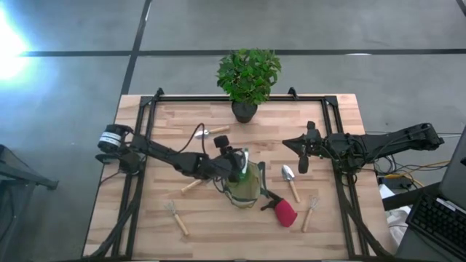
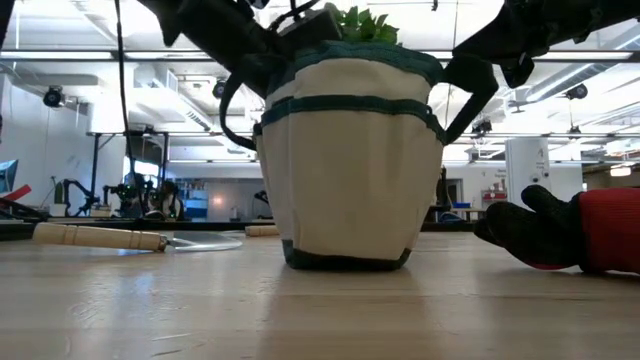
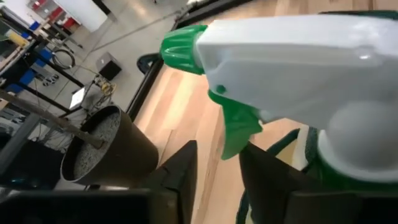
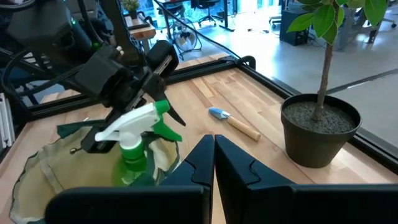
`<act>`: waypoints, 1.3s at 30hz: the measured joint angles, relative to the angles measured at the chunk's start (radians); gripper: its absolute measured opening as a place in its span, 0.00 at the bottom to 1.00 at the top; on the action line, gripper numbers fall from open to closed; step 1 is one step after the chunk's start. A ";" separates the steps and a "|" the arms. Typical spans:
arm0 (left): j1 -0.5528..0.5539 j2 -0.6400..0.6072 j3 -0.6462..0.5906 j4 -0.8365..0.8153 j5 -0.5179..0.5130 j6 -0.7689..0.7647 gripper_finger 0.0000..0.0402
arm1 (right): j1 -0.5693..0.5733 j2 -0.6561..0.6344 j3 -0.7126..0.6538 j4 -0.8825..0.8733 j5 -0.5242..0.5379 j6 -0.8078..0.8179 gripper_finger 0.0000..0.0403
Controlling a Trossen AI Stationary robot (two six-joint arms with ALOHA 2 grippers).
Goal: Pick & Place Garden tools in Gardening bag
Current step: Put the green spray bottle into the green gardening bag
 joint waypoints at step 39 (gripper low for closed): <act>0.104 -0.084 0.255 -0.640 0.335 0.047 0.38 | 0.000 0.000 0.000 -0.022 -0.009 0.011 0.02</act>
